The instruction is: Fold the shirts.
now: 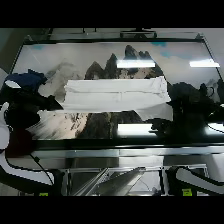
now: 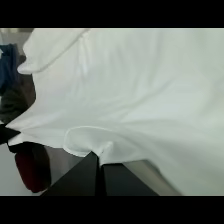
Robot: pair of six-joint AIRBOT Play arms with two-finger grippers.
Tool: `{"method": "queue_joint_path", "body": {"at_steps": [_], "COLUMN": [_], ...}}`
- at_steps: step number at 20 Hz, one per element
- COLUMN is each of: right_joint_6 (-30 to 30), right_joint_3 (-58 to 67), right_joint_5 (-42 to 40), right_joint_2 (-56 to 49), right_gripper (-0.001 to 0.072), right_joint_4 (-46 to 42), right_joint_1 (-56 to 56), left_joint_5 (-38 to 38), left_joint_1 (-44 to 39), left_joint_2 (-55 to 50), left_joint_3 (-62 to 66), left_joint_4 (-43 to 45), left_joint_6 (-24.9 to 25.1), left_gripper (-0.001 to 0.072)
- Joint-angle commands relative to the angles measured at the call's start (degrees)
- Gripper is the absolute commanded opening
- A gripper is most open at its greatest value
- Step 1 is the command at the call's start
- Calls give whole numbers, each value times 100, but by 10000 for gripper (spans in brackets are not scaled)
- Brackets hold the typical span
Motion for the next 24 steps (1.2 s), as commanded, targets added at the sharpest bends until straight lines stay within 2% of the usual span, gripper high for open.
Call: {"method": "queue_joint_path", "body": {"at_steps": [1, 8, 11, 14, 16, 17, 18, 19, 20, 21, 22, 24], "right_joint_6": [-46, -243, -713, -1370, -1727, -1740, -1735, -1705, -1565, -1270, -861, -52], "right_joint_3": [1019, 3187, 3624, 3742, 3744, 3757, 3807, 3934, 4109, 4301, 4494, 4756], "right_joint_5": [-577, -1049, -1320, -1513, -1530, -1587, -1622, -1606, -1561, -1539, -1530, -1368], "right_joint_2": [-662, -2968, -3650, -3882, -3888, -3888, -3888, -3884, -3869, -3851, -3832, -3832], "right_gripper": [23, 24, 25, 34, 185, 187, 199, 357, 487, 545, 689, 719], "right_joint_4": [479, 671, 673, 669, 667, 629, 522, 313, 28, -365, -890, -1825], "right_joint_1": [577, 1126, 1161, 1161, 1158, 1150, 1132, 1097, 1047, 988, 925, 848], "left_joint_5": [238, 431, 544, 627, 765, 824, 835, 835, 837, 848, 852, 933], "left_joint_1": [-269, -511, -514, -511, -509, -509, -509, -509, -494, -459, -428, -304], "left_joint_2": [-317, -1853, -2468, -2879, -2920, -2918, -2918, -2916, -2905, -2874, -2820, -2728], "left_joint_3": [791, 2592, 3324, 3904, 3827, 3735, 3681, 3670, 3681, 3694, 3753, 3980], "left_joint_4": [15, 13, -46, -293, -295, -295, -293, -293, -293, -299, -280, -282], "left_joint_6": [-131, -358, -444, -437, -437, -437, -437, -437, -439, -437, -437, -437], "left_gripper": [20, 18, 17, 17, 17, 19, 92, 314, 333, 333, 333, 333]}}
